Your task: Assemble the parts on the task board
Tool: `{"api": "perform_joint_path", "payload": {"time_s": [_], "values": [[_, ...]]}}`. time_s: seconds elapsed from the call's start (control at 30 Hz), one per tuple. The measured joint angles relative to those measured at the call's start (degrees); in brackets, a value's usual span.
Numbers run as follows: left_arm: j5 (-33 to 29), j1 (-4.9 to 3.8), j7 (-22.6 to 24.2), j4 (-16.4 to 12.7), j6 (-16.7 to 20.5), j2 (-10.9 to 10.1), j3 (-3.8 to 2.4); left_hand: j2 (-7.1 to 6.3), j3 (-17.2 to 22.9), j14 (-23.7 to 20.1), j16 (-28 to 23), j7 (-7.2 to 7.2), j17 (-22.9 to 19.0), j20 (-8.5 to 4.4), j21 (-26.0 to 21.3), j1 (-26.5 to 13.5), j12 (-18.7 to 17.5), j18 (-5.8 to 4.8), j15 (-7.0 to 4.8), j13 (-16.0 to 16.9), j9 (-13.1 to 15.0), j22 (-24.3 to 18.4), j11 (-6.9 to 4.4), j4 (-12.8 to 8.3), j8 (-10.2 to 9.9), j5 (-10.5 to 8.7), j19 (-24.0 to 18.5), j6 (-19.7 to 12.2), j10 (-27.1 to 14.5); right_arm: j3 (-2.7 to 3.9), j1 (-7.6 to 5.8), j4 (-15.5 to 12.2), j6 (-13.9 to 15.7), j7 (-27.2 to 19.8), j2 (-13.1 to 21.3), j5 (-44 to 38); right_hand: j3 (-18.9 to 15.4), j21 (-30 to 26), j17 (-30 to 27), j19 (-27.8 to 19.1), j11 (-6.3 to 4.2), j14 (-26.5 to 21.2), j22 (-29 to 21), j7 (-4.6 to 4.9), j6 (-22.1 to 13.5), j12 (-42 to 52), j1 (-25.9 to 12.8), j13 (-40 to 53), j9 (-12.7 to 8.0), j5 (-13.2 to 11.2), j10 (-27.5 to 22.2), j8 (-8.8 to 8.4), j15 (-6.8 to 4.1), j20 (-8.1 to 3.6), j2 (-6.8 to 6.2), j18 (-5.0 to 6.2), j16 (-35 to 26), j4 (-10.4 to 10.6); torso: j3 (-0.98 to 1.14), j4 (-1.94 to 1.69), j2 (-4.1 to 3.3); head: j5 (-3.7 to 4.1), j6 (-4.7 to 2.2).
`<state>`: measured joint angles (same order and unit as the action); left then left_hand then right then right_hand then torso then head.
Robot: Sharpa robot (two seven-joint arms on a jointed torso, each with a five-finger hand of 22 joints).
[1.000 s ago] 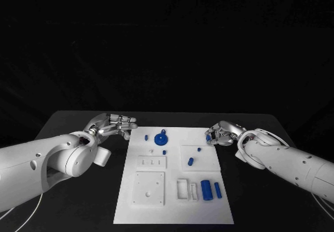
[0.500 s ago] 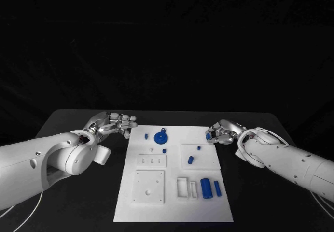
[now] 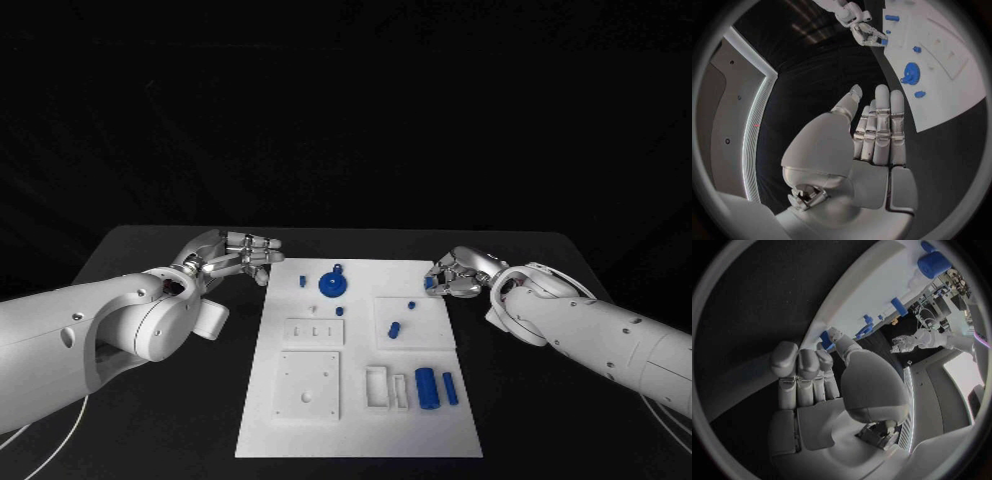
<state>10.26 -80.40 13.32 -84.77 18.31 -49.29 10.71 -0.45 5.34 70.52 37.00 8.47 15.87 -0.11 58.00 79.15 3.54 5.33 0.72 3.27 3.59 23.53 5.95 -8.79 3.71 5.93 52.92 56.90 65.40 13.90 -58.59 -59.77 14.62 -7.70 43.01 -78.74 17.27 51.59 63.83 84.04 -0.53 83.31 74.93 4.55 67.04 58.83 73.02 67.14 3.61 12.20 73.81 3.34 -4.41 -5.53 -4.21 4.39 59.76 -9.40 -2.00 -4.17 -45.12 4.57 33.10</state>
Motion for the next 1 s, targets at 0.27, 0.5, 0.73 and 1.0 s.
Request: {"api": "perform_joint_path", "payload": {"time_s": [0.27, 0.5, 0.73, 1.0], "values": [[0.03, 0.0, -0.01, 0.0, 0.0, -0.02, 0.0, 0.0, 0.0, 0.0, 0.0, 0.0, 0.0, 0.0, 0.0, 0.0, 0.0, -0.01, 0.0, 0.0, 0.0, 0.0, 0.0, 0.0, 0.0, 0.0, 0.0, 0.0, 0.0, 0.0, 0.05, -0.01, 1.02, 0.5, -0.2, 0.0, 0.33, 0.23, 0.3, -0.05, -0.31, -0.2, 0.0, -0.41, 0.77, 0.14, -0.02, 0.21, 0.01, -0.44, 0.09, 0.03, -0.21, -0.04, 0.48, 0.0, 0.14, -0.03, -0.02, -0.03, 0.0, 0.09, 0.1], [0.06, 0.0, -0.01, 0.01, 0.0, 0.02, 0.0, 0.0, 0.0, 0.0, 0.0, 0.0, 0.01, 0.0, 0.0, 0.0, 0.0, -0.02, 0.0, 0.0, 0.0, -0.07, 0.0, 0.0, 0.0, 0.0, 0.0, 0.0, 0.0, 0.0, 0.1, -0.39, 2.7, 1.46, -0.26, 0.0, 1.32, 0.44, 0.42, 0.0, -0.51, -0.09, -0.01, -0.43, 1.37, 0.34, -0.08, 0.52, 0.02, 0.71, 0.31, 0.01, -0.32, -0.4, 0.54, 0.0, 0.14, -0.03, -0.02, 0.02, -0.02, 0.09, 0.13], [0.46, 0.0, -0.29, 0.09, -0.06, 0.11, 0.0, 0.0, 0.15, 0.0, 0.0, -0.23, 0.15, 0.0, 0.22, 0.0, 0.0, -0.03, 0.0, 0.0, 0.0, -0.12, -0.7, 0.15, 0.0, 0.0, 0.0, 0.23, 2.09, 0.38, 0.16, -2.6, 4.59, 2.78, -0.02, 0.0, 3.35, 0.44, 0.52, 0.0, -0.51, -0.01, -0.01, -0.44, 1.37, 0.34, -0.07, 0.62, 0.03, 1.4, 0.3, -0.17, -0.41, -0.4, 0.52, 0.0, 0.14, -0.46, -0.02, 0.12, 0.09, -0.13, -0.15], [1.98, -0.28, -2.66, 1.62, -1.07, 1.23, -0.11, 0.51, -0.08, 2.03, 4.38, -2.36, 3.23, -1.8, 1.84, -3.06, 0.0, -0.07, -2.02, 0.17, 0.09, 0.39, -4.17, 2.35, 0.0, -0.36, 1.38, 4.03, 13.48, 1.52, -0.21, -7.23, 5.79, 5.13, 0.47, -0.19, 3.83, 0.44, 0.59, 0.0, -0.5, -0.01, -0.01, -0.42, 1.37, 0.34, -0.08, 0.71, 0.06, 1.64, 0.3, 0.04, -0.4, -0.39, 0.51, 0.0, 0.14, -0.45, -0.12, 0.26, 0.52, -0.36, -0.47]]}}
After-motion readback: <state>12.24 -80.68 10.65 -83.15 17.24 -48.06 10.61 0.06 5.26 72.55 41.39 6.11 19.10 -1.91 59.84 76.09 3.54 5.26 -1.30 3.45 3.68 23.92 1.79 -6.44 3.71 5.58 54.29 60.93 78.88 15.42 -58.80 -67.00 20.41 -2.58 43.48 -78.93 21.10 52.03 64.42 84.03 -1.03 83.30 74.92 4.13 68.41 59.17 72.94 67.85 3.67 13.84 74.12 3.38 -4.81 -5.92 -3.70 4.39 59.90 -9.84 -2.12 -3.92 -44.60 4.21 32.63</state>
